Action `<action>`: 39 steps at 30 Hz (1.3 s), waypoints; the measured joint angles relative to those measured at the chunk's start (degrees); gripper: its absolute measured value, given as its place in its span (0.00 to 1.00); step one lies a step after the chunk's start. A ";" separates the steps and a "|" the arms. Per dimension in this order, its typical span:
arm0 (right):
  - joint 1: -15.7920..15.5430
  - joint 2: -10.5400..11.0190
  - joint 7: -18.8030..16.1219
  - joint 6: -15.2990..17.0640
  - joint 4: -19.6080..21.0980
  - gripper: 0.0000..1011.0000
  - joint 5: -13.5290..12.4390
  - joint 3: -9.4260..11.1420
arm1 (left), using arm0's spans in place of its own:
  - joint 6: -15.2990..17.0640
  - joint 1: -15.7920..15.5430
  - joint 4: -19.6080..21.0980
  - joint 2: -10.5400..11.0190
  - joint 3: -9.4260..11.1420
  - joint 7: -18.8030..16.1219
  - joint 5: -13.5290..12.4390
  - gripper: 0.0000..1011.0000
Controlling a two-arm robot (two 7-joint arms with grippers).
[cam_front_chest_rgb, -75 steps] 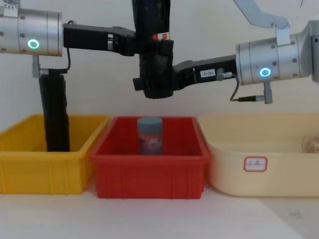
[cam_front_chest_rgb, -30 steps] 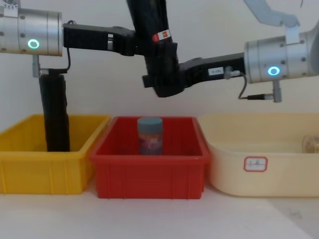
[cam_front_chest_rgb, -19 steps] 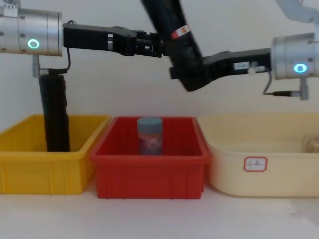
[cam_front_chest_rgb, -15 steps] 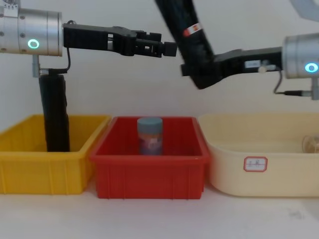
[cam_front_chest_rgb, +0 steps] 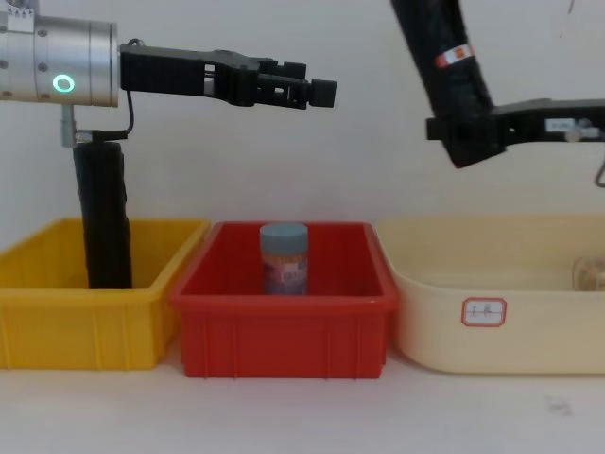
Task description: Pick up the garbage bag with the one hand and transfer it to the other hand.
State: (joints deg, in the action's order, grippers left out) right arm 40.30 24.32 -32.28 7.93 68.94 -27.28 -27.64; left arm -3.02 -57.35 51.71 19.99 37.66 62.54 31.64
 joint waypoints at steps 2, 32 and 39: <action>-1.00 0.48 0.79 0.28 0.79 0.52 -0.29 0.82 | 0.00 0.00 0.00 0.00 0.00 0.00 0.00 0.99; -4.30 2.08 0.72 -1.71 2.09 0.99 -1.69 3.94 | 0.00 0.00 0.00 0.01 0.00 0.00 0.00 0.99; -4.43 2.13 0.67 -1.82 2.13 0.99 -1.73 4.05 | 0.00 0.00 0.00 0.00 0.00 0.00 0.00 0.99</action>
State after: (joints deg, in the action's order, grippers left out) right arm 35.87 26.45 -31.60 6.12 71.07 -29.01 -23.59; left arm -3.02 -57.35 51.71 19.99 37.66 62.54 31.63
